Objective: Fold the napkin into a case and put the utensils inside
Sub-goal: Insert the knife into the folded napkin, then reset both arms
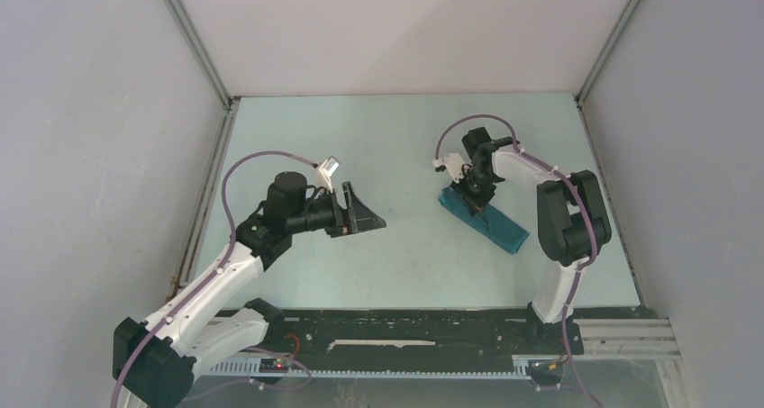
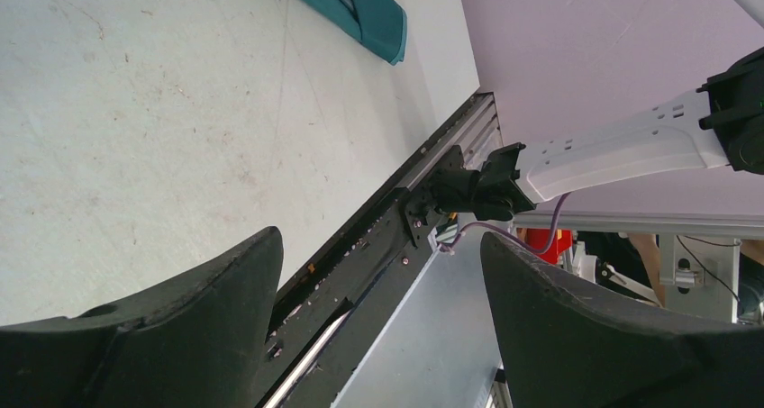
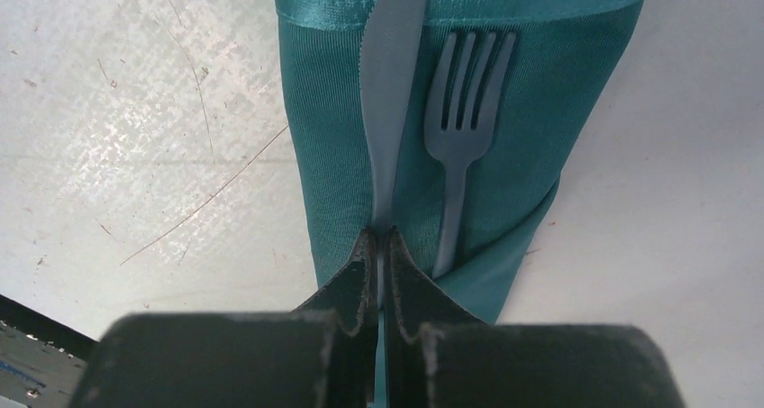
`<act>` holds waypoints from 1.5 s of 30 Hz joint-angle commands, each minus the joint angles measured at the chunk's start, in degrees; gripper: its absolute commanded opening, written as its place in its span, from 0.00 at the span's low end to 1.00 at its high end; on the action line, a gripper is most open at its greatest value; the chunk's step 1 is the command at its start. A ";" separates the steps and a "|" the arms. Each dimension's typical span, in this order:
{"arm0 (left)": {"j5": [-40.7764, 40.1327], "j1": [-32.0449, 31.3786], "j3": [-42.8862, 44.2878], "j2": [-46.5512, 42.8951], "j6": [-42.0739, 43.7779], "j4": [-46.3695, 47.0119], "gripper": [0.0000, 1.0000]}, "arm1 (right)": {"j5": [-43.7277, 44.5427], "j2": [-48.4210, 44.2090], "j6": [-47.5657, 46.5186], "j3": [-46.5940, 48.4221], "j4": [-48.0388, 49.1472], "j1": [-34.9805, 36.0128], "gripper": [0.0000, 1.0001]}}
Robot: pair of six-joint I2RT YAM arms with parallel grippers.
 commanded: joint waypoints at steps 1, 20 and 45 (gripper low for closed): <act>1.05 0.47 -0.67 -0.71 -0.80 2.04 0.87 | 1.36 -3.69 -0.93 -1.45 -0.16 0.48 0.00; 1.33 0.47 -0.85 -1.04 -1.00 2.03 0.87 | 2.72 -7.10 1.36 -6.84 2.98 0.34 0.07; -24.64 0.47 20.51 -12.97 14.90 -15.79 0.88 | 21.52 -72.36 50.27 -4.62 15.27 14.28 1.00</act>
